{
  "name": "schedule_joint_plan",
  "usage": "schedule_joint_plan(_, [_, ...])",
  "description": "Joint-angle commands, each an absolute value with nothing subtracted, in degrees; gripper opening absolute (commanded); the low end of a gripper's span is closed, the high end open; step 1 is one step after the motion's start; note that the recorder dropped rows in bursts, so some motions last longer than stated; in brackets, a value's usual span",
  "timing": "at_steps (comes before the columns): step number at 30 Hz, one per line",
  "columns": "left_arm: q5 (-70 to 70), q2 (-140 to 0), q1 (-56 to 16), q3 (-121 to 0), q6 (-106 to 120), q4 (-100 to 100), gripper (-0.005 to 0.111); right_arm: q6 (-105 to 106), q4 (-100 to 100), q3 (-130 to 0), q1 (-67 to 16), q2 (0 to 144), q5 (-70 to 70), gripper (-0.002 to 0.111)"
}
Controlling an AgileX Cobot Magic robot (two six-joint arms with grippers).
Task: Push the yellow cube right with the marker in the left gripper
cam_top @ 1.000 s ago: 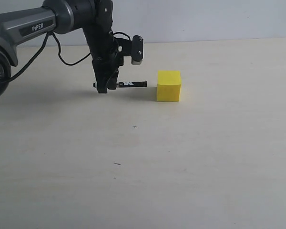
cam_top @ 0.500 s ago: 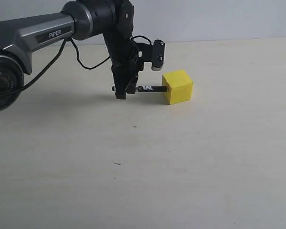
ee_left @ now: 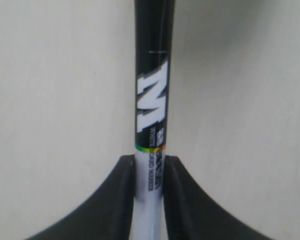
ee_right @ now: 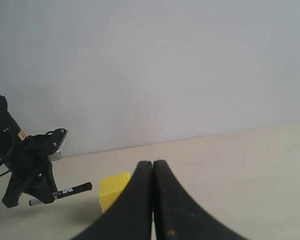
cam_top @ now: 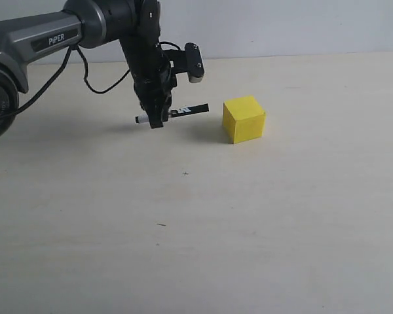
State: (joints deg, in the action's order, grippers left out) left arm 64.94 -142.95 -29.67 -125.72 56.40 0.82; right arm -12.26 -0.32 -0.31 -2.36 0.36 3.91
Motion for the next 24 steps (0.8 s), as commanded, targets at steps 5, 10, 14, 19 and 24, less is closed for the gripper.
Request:
schedule_joint_plan(5, [58.38,-142.64,-34.94,-126.06,55.21,0.0,0.0,-12.07,-0.37,0.0,-1.98,0.0,3.81,0.0])
schedule_joint_plan(10, [61.26,-142.64,-32.49,-126.06,54.83,-3.78,0.0,-12.07,-0.37,0.0,-1.98,0.0,3.81,0.0])
schedule_joint_plan(14, [58.16,-142.64,-32.71,-126.06,55.09,-4.8,0.0,-12.07,-0.37,0.0,-1.98,0.0,3.81,0.0])
schedule_joint_plan(19, [55.23,-142.64,-34.7,-126.06,55.72,-4.8,0.0,-12.07,-0.37,0.0,-1.98,0.0,3.81,0.0])
schedule_joint_plan(24, [55.34,-142.64,-35.68,-126.06,56.82,-3.6,0.0,-12.07,-0.37,0.0,-1.98,0.0,3.81,0.0])
